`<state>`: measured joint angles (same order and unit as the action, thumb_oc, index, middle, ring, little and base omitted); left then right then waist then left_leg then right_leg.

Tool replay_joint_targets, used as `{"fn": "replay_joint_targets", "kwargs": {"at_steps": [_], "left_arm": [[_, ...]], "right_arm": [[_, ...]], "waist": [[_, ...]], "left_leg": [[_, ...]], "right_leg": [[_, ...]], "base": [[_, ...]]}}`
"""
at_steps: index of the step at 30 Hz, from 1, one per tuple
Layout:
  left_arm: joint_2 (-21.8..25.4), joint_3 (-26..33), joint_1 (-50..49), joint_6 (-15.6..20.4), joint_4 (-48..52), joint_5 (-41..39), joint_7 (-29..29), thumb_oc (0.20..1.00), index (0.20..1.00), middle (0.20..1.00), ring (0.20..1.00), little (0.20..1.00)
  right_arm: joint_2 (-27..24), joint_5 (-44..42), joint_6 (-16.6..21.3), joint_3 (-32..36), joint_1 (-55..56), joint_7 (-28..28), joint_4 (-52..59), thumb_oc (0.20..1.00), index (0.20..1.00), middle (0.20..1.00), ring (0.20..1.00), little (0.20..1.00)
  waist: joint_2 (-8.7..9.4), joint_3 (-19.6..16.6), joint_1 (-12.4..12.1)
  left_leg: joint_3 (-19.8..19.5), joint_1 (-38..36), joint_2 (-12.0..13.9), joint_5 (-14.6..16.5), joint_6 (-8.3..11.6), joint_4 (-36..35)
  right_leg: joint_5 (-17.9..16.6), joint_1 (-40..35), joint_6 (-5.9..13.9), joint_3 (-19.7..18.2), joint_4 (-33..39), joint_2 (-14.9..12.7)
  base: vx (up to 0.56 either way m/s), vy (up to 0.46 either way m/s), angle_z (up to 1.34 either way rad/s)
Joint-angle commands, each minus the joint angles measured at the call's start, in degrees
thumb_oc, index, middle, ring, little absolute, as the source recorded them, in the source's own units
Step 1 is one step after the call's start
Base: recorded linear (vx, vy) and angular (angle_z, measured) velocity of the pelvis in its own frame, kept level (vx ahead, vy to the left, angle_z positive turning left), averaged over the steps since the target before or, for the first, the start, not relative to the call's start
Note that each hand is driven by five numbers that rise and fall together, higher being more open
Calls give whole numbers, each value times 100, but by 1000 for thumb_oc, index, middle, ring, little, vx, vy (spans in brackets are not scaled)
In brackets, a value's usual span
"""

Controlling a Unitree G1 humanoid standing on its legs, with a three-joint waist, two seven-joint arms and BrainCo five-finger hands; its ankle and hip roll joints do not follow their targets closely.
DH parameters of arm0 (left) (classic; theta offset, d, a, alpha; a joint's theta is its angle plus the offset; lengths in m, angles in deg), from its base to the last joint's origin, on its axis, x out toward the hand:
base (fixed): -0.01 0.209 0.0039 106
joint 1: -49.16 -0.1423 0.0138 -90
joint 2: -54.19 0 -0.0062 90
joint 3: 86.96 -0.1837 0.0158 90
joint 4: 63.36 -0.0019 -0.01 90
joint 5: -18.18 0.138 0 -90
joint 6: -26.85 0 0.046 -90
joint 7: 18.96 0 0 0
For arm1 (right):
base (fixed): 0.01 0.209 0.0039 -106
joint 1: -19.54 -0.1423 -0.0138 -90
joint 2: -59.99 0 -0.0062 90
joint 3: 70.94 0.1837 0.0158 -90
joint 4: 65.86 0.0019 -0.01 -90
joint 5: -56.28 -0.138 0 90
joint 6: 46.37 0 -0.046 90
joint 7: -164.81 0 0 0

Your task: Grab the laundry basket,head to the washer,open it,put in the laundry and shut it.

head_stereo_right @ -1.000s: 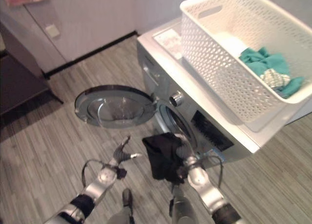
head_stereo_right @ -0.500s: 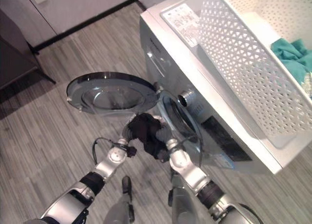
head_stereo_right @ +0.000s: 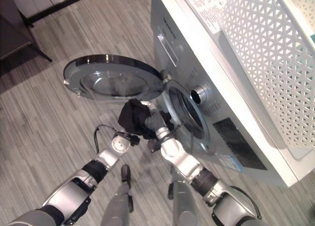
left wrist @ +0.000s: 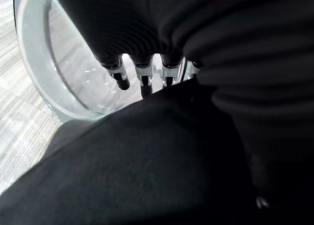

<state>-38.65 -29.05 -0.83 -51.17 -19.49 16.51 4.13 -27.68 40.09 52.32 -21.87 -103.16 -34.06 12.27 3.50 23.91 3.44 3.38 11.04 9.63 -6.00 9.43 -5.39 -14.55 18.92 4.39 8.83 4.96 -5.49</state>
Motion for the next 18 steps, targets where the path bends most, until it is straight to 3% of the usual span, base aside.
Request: {"fn": "replay_joint_targets", "kwargs": {"at_steps": [1, 4, 12, 13, 18], "left_arm": [[-440, -305, 695, 246, 9, -154, 212, 1000, 1000, 1000, 1000, 1000], [-660, -216, 1102, 374, 155, -778, 270, 1000, 1000, 1000, 1000, 1000], [-1034, -184, 1475, 708, 773, -1204, 477, 1000, 1000, 1000, 1000, 1000], [-1139, -200, 1513, 708, 864, -1276, 481, 200, 200, 200, 200, 200], [-1360, -180, 1424, 755, 978, -1497, 576, 200, 200, 200, 200, 200]], "right_arm": [[754, -365, 729, -86, -538, 44, 832, 200, 200, 200, 200, 200], [811, -522, 783, -151, -786, -26, 905, 200, 200, 200, 200, 200], [799, -767, 913, -259, -959, -80, 984, 200, 200, 200, 200, 200], [776, -888, 913, -242, -946, -69, 991, 200, 200, 200, 200, 200], [767, -1072, 914, -272, -966, -87, 1002, 200, 200, 200, 200, 200]], "waist": [[193, 73, -42], [265, 163, 22], [378, 258, 126], [400, 269, 145], [431, 301, 154]], "left_leg": [[87, 220, 186, 230, -77, 71], [114, 329, 222, 202, -43, 91], [153, 527, 272, 167, 49, 140], [176, 568, 280, 149, 74, 145], [202, 606, 283, 154, 90, 150]], "right_leg": [[1035, 59, 419, -210, -457, -588], [1000, 172, 422, -229, -453, -555], [955, 309, 436, -179, -438, -519], [943, 330, 438, -161, -435, -522], [911, 356, 438, -109, -426, -531]], "base": [[-33, -24, 0], [-21, -12, -2], [-9, -10, -1], [0, -18, 6], [2, -12, 8]]}}
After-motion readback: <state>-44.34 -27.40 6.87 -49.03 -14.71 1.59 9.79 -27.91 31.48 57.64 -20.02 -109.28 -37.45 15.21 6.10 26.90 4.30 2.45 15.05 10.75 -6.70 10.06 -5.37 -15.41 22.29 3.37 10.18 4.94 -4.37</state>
